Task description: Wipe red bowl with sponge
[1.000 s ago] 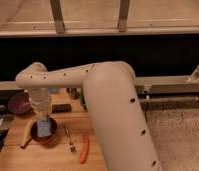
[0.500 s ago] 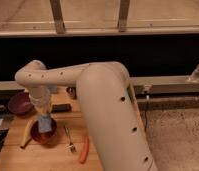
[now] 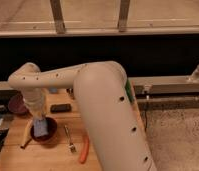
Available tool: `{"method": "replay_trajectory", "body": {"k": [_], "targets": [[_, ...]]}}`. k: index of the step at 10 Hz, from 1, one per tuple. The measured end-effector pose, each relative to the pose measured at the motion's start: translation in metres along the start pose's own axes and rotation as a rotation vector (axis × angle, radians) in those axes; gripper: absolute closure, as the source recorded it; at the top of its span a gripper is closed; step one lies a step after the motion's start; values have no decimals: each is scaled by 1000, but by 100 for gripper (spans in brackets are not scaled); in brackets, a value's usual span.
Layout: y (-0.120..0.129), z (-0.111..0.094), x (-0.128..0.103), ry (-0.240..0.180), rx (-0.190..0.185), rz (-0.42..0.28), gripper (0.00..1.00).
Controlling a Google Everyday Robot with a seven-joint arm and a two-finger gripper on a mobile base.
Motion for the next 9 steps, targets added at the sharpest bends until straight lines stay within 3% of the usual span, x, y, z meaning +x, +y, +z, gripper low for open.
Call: {"method": "replay_trajectory", "body": {"k": [5, 7, 9], "targets": [[-23, 0, 27, 22, 17, 98, 100], [-34, 0, 27, 21, 25, 118, 100], [-32, 0, 12, 11, 23, 88, 100]]}}
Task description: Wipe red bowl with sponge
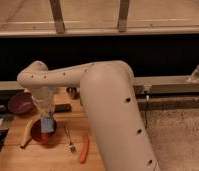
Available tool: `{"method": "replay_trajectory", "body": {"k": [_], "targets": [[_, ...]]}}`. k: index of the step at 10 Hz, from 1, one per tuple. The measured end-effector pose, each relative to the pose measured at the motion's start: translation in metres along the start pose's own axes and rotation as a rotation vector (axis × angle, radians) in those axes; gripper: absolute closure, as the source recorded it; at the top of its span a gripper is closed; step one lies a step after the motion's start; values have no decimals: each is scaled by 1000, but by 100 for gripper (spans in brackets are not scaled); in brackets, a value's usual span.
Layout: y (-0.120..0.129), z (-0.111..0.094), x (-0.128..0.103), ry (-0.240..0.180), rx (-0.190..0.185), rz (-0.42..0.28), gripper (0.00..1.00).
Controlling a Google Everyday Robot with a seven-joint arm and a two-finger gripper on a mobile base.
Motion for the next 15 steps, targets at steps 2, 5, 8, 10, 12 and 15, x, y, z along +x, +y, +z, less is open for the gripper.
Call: {"method": "replay_trajectory", "body": {"k": [2, 5, 8, 10, 12, 15], "targets": [[9, 0, -9, 0, -3, -39, 100], [29, 0, -4, -4, -14, -70, 100], [25, 2, 19, 1, -17, -11, 100], [13, 4, 19, 7, -12, 23, 100], [-5, 5, 14, 17, -2, 35, 100], [3, 2, -12, 2, 3, -31, 100]]}}
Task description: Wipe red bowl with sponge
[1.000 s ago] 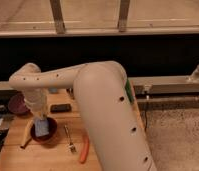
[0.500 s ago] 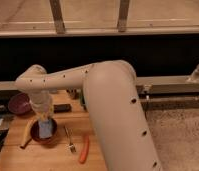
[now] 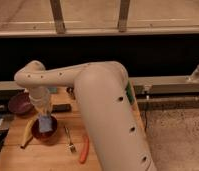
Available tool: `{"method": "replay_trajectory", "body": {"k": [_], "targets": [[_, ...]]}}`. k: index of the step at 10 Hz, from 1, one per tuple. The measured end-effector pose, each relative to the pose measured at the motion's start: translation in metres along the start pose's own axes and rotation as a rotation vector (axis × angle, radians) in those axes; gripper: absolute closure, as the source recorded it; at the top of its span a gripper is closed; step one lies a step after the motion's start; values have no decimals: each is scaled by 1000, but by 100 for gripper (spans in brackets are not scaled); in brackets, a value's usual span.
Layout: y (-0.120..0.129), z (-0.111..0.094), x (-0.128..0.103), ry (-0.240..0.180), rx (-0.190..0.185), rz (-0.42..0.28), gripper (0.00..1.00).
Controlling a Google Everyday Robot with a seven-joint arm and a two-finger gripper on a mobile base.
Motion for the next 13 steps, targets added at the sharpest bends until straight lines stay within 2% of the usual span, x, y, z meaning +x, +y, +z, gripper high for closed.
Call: {"method": "replay_trajectory", "body": {"k": [3, 5, 7, 9, 11, 13], "targets": [[27, -2, -4, -6, -1, -66, 100], [34, -4, 7, -4, 1, -54, 100], [28, -5, 23, 5, 6, -12, 100], [20, -5, 26, 14, 14, 9, 100], [7, -3, 19, 21, 23, 12, 100], [9, -4, 2, 21, 29, -24, 100]]}}
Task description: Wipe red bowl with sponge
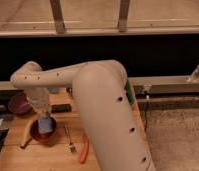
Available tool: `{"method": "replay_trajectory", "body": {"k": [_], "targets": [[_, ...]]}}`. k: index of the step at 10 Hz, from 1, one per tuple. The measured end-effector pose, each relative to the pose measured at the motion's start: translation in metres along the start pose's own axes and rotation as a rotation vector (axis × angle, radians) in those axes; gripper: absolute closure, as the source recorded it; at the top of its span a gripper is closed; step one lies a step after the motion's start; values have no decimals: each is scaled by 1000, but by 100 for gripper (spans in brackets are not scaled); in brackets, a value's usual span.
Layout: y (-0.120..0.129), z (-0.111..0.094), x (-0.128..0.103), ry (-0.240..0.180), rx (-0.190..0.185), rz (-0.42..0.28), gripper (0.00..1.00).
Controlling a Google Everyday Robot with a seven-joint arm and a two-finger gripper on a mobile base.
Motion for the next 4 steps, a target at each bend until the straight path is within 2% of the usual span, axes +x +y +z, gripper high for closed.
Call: {"method": "replay_trajectory", "body": {"k": [1, 4], "targets": [[3, -1, -2, -1, 1, -14, 100], [23, -9, -1, -30, -27, -83, 100]]}}
